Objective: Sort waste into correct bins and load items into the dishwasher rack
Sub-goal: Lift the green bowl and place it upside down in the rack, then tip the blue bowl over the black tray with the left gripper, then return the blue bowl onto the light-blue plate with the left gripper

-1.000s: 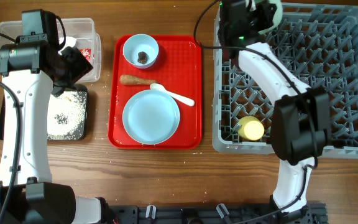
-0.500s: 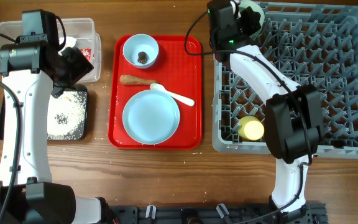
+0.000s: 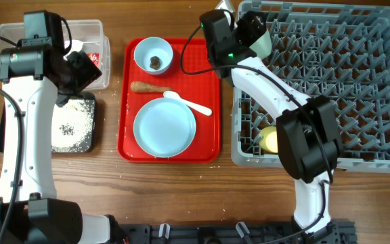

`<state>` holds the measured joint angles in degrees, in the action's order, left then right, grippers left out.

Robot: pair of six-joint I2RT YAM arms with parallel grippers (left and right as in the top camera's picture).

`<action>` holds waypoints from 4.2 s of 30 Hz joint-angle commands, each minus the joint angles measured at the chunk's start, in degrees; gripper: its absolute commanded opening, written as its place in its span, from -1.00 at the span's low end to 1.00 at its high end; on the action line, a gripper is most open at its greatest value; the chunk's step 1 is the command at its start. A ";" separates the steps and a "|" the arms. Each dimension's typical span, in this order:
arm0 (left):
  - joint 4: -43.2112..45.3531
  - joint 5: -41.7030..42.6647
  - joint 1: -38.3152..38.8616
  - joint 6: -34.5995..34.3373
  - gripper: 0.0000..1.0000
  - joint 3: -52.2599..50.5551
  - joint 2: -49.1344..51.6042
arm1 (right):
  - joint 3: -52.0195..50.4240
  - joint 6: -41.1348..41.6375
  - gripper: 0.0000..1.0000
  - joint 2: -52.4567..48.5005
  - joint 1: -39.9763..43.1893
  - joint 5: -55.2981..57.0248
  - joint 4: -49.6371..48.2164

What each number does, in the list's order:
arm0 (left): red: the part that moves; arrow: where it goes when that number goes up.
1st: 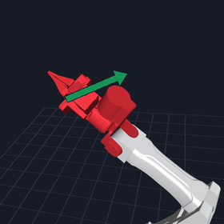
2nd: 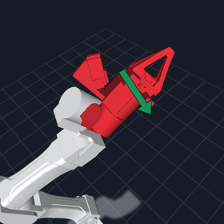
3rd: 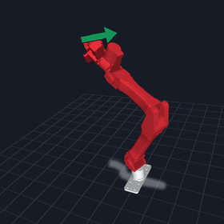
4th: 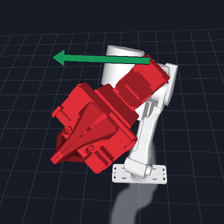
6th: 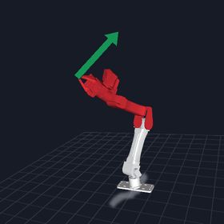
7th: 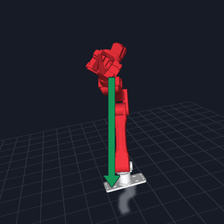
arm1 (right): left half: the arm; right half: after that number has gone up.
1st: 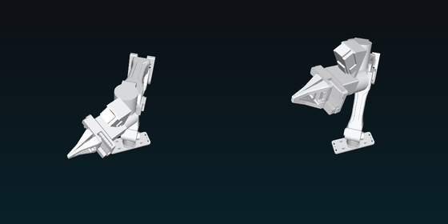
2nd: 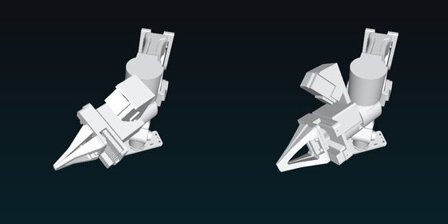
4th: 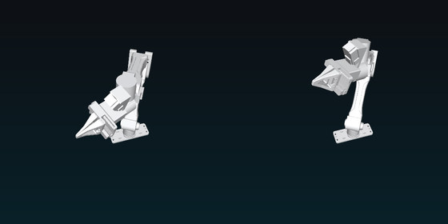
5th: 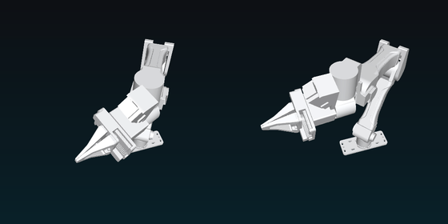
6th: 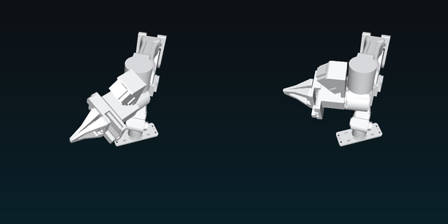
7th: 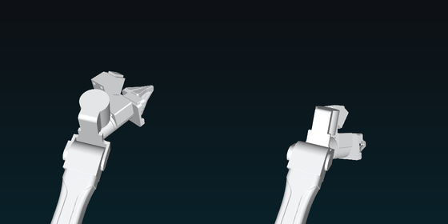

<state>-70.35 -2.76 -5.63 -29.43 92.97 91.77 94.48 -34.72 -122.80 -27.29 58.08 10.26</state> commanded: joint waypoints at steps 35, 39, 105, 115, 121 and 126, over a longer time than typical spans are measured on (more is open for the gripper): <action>40.00 -8.22 27.21 39.93 0.46 0.37 30.29 | -0.44 36.24 0.96 36.02 31.65 -70.20 46.42; 42.56 -8.24 27.21 40.19 0.41 0.37 32.76 | -0.44 36.24 0.96 36.02 31.65 -70.20 46.84; 15.93 93.13 -43.98 31.93 -0.92 -23.43 19.85 | -2.27 36.39 0.97 35.91 31.65 -69.81 49.05; 10.34 92.19 -42.56 36.09 -0.92 -23.37 15.72 | -2.27 36.37 0.96 35.91 31.65 -69.81 48.98; 6.93 63.71 -24.63 36.26 -0.92 -23.37 -1.79 | -2.27 36.41 0.96 35.91 31.65 -69.83 48.09; 11.06 42.47 -6.64 25.57 -0.92 -23.39 -4.72 | -2.27 36.46 0.96 35.91 31.65 -70.25 48.04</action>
<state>-61.08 58.70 -20.93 3.97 69.47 87.33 92.95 1.10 -87.18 4.45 -10.96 58.65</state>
